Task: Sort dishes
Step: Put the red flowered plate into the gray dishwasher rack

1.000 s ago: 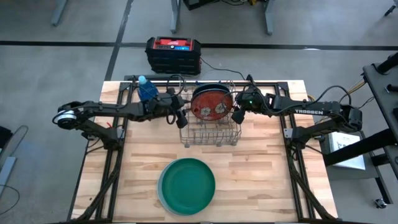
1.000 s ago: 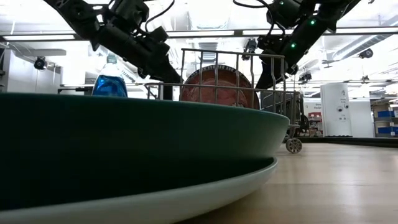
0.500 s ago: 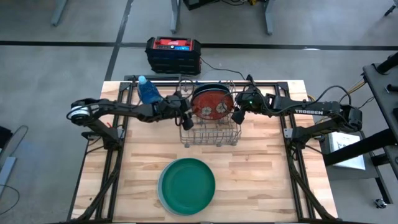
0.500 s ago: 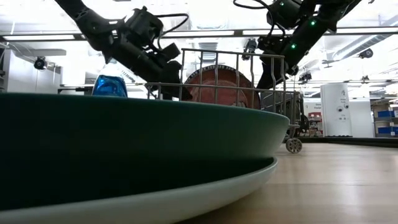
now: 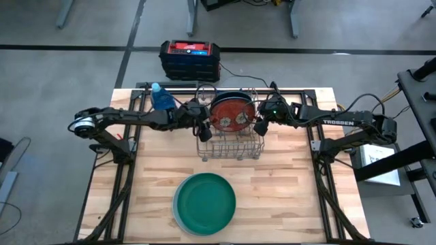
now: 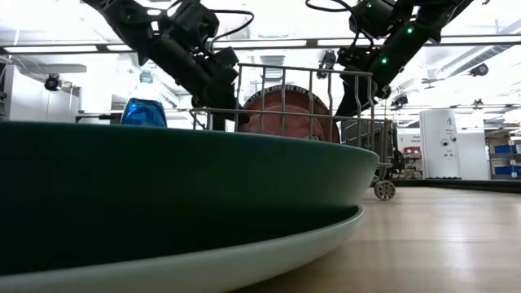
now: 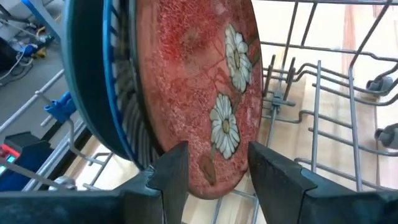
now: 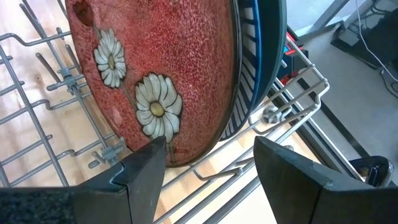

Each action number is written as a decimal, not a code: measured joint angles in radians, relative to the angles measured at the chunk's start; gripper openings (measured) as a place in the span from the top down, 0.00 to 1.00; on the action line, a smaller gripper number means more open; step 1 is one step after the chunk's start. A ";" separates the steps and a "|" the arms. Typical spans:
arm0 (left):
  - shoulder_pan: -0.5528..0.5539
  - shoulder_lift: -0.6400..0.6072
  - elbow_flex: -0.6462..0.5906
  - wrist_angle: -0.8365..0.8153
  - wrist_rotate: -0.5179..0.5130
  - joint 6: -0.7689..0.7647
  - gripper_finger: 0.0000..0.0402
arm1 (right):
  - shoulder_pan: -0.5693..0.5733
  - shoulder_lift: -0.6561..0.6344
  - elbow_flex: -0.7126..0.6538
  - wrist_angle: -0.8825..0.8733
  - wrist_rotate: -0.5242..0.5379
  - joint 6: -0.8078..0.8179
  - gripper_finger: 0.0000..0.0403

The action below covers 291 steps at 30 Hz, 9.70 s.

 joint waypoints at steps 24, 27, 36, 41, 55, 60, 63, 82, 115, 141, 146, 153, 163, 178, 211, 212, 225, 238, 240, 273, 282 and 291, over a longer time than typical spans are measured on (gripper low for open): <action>-0.022 -0.061 0.108 -0.236 -0.107 0.028 0.61 | 0.000 0.000 0.000 0.001 0.000 0.002 0.41; -0.020 -0.074 0.096 -0.262 -0.138 0.026 0.61 | 0.000 0.000 0.000 0.000 0.000 0.002 0.42; -0.021 -0.023 0.093 -0.201 -0.105 0.019 0.61 | 0.000 0.000 0.000 0.003 0.000 0.002 0.44; -0.021 0.002 0.093 -0.186 -0.127 0.019 0.61 | 0.001 0.000 0.000 0.003 0.000 0.002 0.42; -0.019 0.005 0.093 -0.155 -0.131 0.056 0.61 | 0.000 0.000 0.000 0.048 -0.001 -0.040 0.45; -0.019 0.009 0.093 -0.131 -0.131 0.078 0.61 | 0.000 0.000 0.000 0.050 -0.001 -0.043 0.44; -0.019 0.010 0.093 -0.110 -0.123 0.104 0.61 | 0.000 0.000 0.000 0.050 -0.002 -0.043 0.43; -0.015 0.056 0.093 -0.077 -0.093 0.156 0.61 | 0.000 0.000 0.000 0.051 -0.079 -0.060 0.45; -0.007 0.058 0.091 -0.053 -0.083 0.159 0.61 | 0.001 -0.051 0.002 -0.039 -0.079 -0.033 0.42; 0.000 0.182 0.091 0.035 -0.043 0.147 0.61 | -0.001 -0.055 0.000 -0.026 -0.018 -0.049 0.45; 0.000 0.192 0.091 0.038 -0.043 0.144 0.61 | -0.002 -0.050 -0.014 0.033 -0.032 -0.105 0.43; 0.000 0.192 0.091 0.039 -0.043 0.138 0.61 | -0.006 -0.050 -0.104 0.199 -0.033 -0.183 0.40; 0.001 0.192 0.091 0.043 -0.043 0.134 0.61 | -0.007 -0.036 -0.182 0.368 -0.042 -0.170 0.44; 0.002 0.192 0.091 0.069 -0.024 0.130 0.61 | -0.057 0.046 -0.188 0.453 -0.092 -0.175 0.57; -0.029 0.141 0.099 0.119 -0.014 0.155 0.61 | -0.041 -0.027 -0.186 0.415 -0.079 -0.279 1.00; -0.034 0.137 0.099 0.117 -0.014 0.158 0.61 | -0.036 -0.033 -0.187 0.411 -0.078 -0.283 1.00; -0.130 0.017 0.099 -0.025 0.005 0.199 0.61 | 0.001 -0.047 -0.187 0.384 -0.092 -0.296 1.00; -0.138 -0.022 0.134 0.019 0.008 0.262 0.61 | 0.045 -0.047 -0.187 0.386 -0.068 -0.326 1.00; -0.138 -0.024 0.151 0.019 0.008 0.260 0.61 | 0.050 -0.047 -0.187 0.385 -0.068 -0.318 1.00; -0.137 -0.025 0.164 -0.210 -0.082 0.126 0.61 | 0.076 -0.046 -0.187 0.378 -0.039 -0.279 1.00; -0.132 -0.018 0.164 -0.211 -0.081 0.100 0.61 | 0.076 -0.046 -0.187 0.378 -0.040 -0.277 1.00; -0.132 -0.018 0.161 -0.212 -0.080 0.096 0.61 | 0.076 -0.046 -0.187 0.378 -0.043 -0.276 1.00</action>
